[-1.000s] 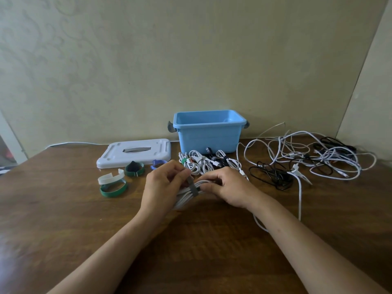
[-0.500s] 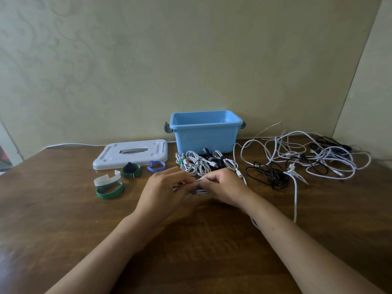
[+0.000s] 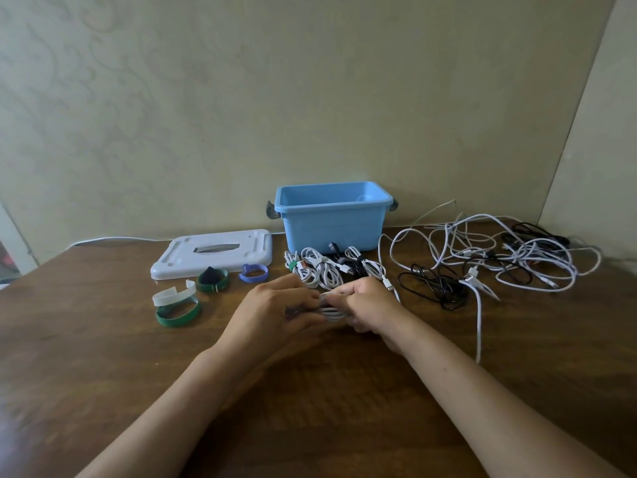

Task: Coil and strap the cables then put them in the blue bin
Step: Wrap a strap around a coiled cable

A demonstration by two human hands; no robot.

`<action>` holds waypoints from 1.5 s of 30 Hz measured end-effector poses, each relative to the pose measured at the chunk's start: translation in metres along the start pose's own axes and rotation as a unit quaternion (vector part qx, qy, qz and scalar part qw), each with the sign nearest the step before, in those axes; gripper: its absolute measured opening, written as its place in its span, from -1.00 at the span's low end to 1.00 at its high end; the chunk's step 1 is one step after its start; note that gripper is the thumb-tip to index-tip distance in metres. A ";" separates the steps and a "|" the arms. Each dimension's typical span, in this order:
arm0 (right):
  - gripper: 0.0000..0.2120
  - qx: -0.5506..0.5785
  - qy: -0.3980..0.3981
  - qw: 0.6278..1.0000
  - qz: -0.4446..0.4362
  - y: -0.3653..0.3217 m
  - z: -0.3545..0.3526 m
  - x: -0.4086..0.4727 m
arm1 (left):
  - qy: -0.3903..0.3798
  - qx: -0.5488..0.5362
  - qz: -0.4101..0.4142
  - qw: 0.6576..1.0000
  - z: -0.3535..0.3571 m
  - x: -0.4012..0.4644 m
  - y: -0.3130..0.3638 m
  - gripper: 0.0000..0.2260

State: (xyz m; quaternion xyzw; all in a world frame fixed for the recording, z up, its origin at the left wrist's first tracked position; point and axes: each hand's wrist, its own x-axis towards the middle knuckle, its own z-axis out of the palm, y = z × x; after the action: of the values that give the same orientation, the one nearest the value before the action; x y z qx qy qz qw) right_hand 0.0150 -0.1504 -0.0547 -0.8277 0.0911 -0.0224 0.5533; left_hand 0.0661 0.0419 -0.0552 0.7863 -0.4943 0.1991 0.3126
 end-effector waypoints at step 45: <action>-0.70 -0.176 0.204 0.936 -0.225 -0.001 -0.017 0.005 | 0.120 -0.210 -0.438 0.866 -0.020 0.012 -0.028 -0.70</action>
State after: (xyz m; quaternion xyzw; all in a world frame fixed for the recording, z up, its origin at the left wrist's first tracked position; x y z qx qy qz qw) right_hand 0.0178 -0.1669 -0.0474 -0.8883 0.0161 -0.2981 0.3490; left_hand 0.0960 0.0569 -0.0414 0.8079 -0.0879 0.0258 0.5822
